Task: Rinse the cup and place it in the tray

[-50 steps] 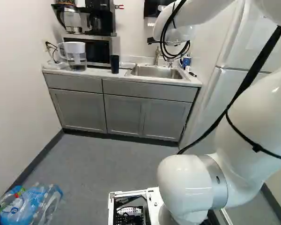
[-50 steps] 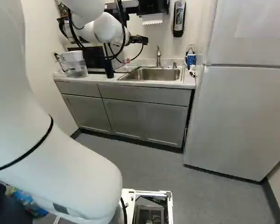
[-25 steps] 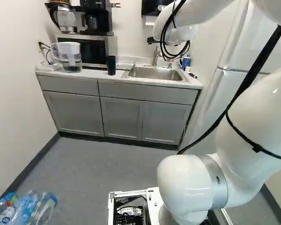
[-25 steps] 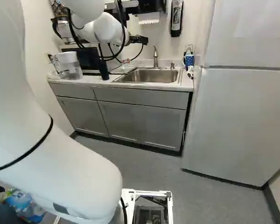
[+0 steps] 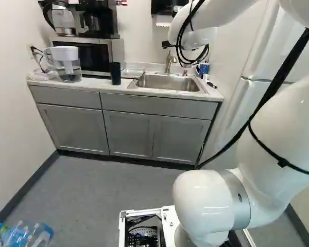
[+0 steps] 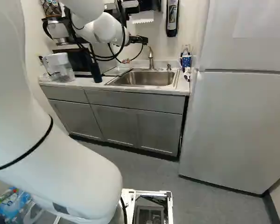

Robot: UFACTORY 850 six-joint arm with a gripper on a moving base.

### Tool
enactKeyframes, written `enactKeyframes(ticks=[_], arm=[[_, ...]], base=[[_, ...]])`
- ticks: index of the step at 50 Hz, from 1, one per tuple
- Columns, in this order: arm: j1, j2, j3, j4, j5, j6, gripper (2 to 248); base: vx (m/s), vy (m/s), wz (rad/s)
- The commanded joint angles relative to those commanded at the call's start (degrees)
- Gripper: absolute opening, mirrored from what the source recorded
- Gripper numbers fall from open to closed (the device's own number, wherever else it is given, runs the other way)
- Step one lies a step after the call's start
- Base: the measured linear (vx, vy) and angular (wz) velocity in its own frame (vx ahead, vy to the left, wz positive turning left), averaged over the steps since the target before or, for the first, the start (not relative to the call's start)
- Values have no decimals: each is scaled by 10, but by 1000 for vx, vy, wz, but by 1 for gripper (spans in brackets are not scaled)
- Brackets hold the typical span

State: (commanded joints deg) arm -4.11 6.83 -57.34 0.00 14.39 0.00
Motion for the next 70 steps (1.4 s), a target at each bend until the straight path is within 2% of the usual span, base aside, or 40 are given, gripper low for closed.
enactKeyframes(ticks=[35,70], arm=[[0,0,0,0,0,0,247],[0,0,0,0,0,0,247]], base=[[143,-73,-2],[118,-5,37]])
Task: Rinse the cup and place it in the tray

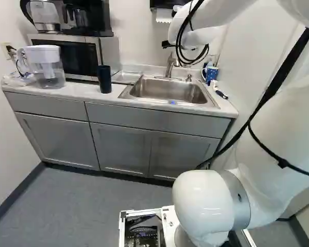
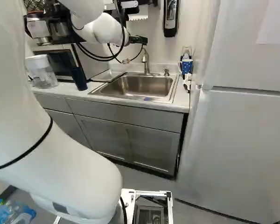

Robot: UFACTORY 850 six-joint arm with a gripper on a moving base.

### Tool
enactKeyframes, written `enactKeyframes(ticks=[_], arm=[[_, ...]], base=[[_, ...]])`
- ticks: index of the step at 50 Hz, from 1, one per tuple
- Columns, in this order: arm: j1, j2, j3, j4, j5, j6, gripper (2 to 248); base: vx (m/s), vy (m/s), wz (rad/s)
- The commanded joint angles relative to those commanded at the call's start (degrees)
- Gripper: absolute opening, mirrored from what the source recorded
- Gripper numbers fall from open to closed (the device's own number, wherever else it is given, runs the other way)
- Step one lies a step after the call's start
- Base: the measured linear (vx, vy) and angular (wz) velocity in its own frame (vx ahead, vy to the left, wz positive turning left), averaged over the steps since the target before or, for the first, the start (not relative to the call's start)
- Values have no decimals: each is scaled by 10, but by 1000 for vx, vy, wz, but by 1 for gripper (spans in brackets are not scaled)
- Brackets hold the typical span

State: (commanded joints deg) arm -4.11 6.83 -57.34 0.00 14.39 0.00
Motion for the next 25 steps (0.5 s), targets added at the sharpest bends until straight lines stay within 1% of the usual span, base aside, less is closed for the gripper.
enactKeyframes(ticks=[25], arm=[[0,0,0,0,0,0,247]], base=[[74,20,106]])
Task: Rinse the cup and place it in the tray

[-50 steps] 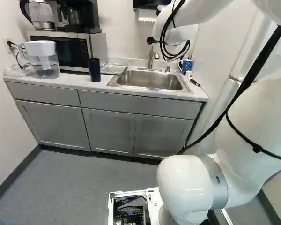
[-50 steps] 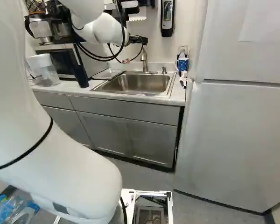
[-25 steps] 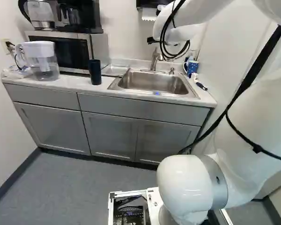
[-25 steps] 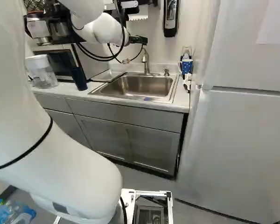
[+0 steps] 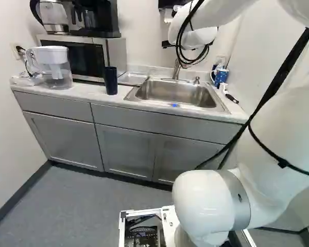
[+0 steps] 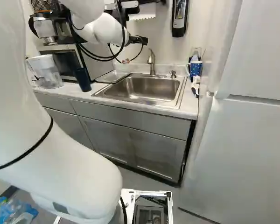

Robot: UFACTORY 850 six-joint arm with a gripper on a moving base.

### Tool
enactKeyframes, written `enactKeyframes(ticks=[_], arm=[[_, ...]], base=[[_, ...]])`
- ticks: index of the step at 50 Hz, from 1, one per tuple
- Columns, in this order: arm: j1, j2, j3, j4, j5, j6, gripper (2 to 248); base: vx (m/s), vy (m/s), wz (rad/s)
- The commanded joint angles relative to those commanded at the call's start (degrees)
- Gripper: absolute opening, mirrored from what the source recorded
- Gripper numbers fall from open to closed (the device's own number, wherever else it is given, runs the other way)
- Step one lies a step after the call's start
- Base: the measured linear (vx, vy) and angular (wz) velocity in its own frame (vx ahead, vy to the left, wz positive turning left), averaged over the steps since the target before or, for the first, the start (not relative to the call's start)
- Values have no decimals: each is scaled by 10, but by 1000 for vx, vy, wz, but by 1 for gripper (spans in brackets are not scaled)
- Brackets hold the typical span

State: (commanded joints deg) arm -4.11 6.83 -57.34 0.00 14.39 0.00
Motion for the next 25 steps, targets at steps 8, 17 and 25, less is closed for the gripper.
enactKeyframes(ticks=[8,17,25], arm=[[0,0,0,0,0,0,247],[0,0,0,0,0,0,247],[0,0,0,0,0,0,247]], base=[[69,21,105],[70,21,108],[71,23,107]])
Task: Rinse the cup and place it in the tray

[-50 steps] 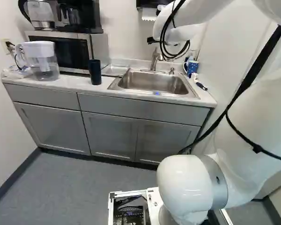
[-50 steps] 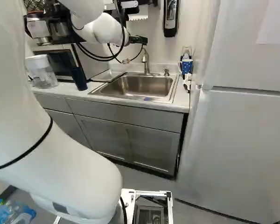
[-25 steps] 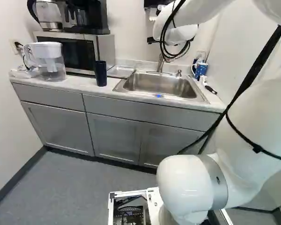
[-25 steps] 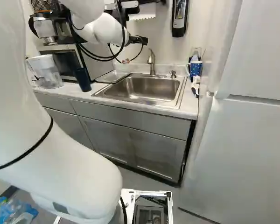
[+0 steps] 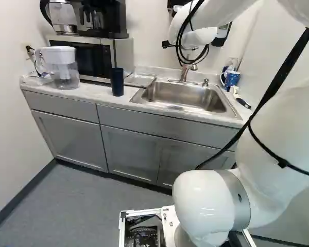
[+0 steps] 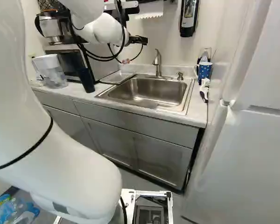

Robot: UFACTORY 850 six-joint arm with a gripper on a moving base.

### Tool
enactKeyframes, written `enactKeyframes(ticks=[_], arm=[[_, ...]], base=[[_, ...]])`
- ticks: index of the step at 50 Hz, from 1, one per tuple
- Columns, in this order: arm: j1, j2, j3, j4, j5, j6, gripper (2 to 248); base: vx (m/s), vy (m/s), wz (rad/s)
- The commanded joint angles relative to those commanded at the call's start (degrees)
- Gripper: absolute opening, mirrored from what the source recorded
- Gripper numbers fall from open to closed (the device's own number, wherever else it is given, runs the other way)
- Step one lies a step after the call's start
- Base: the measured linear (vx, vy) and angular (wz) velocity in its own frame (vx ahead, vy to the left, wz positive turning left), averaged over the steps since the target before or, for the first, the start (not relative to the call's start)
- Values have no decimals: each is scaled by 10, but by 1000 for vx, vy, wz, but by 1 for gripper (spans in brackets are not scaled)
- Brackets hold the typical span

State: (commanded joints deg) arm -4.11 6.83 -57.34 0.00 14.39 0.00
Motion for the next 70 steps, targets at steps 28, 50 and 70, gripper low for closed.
enactKeyframes(ticks=[28,50,70], arm=[[0,0,0,0,0,0,247],[-12,-32,-31,0,-2,0,247],[-30,-83,-81,0,-25,0,247]], base=[[34,13,58],[0,0,0],[0,0,0]])
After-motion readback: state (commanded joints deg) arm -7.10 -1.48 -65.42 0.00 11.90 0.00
